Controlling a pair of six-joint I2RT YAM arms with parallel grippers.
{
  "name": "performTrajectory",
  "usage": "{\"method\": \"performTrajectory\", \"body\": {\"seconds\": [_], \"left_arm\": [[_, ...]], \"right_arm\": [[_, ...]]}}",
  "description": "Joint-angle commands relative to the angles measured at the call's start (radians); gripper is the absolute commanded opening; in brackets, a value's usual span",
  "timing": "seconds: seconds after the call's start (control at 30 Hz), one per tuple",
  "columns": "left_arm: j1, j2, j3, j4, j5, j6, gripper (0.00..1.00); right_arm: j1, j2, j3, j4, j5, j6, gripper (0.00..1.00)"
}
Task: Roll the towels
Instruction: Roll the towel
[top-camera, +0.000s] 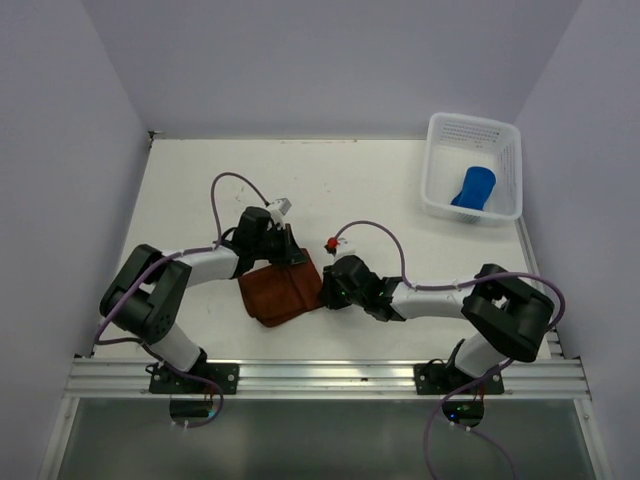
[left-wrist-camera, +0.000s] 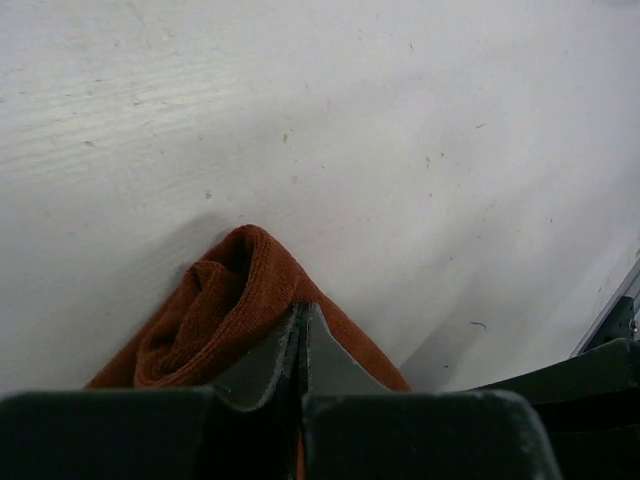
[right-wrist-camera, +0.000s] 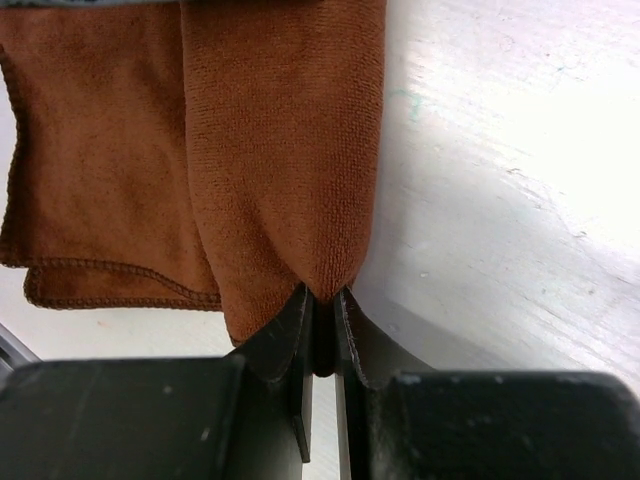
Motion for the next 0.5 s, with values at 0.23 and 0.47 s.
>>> {"method": "performTrajectory", "body": {"seconds": [0.23,0.47], "left_arm": [[0.099,0.039,-0.017,0.022,0.003,0.050,0.00],[0.125,-0.014,0.038,-0.007,0.003,0.039,0.00]], "right_arm": [[0.000,-0.095,0.010,-0.123,0.084,-0.079,0.00],[0.005,-0.118,0.040,-0.186,0.141,-0.138,0.00]]}}
